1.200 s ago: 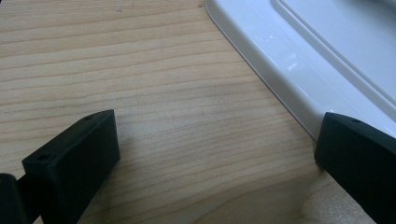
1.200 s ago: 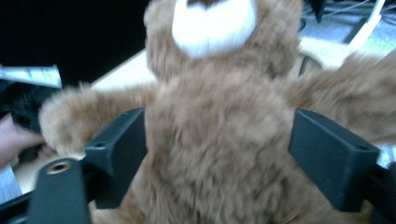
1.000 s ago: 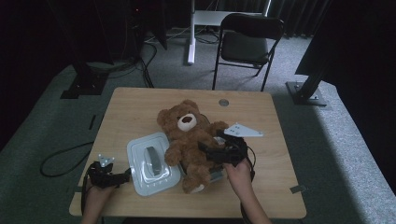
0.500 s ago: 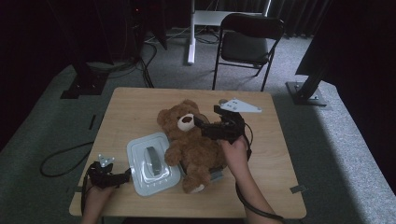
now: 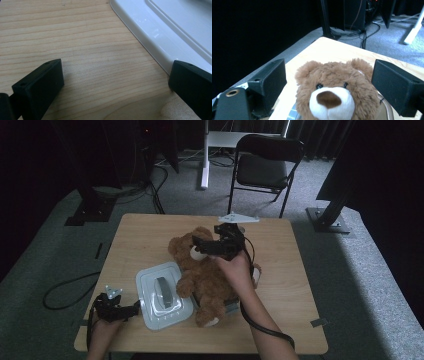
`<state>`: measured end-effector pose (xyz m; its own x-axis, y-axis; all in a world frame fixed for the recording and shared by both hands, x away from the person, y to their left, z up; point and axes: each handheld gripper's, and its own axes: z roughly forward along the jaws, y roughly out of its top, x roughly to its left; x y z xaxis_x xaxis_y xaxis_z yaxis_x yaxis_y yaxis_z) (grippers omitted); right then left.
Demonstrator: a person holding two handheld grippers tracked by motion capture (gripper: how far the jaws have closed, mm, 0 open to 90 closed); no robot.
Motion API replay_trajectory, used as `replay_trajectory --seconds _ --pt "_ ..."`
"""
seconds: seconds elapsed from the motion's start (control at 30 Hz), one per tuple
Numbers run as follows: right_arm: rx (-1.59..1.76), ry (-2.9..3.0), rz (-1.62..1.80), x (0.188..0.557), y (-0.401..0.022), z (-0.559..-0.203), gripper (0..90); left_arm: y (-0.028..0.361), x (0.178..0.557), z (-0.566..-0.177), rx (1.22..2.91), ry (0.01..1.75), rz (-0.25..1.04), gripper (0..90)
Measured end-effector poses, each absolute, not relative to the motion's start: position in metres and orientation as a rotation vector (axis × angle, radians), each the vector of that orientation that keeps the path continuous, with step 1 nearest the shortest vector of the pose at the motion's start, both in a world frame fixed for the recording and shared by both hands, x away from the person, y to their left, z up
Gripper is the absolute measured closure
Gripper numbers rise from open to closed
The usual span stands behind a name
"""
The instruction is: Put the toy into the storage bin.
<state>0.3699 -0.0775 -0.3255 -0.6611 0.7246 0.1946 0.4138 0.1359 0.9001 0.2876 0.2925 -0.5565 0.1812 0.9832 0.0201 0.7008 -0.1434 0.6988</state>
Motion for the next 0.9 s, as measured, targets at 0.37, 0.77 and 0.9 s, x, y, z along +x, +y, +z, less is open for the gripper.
replay_trajectory --seconds 0.37,0.77,0.9 --pt "1.164 2.219 1.439 0.396 -0.056 -0.342 15.8 0.293 0.288 -0.556 1.911 1.578 0.664 0.6" --pt "1.201 2.316 1.294 0.416 -0.048 -0.375 22.7 0.292 0.288 -0.557 1.91 1.577 0.666 0.6" --pt "1.218 2.329 1.26 0.414 -0.049 -0.381 23.9 0.292 0.288 -0.557 1.91 1.577 0.666 0.6"
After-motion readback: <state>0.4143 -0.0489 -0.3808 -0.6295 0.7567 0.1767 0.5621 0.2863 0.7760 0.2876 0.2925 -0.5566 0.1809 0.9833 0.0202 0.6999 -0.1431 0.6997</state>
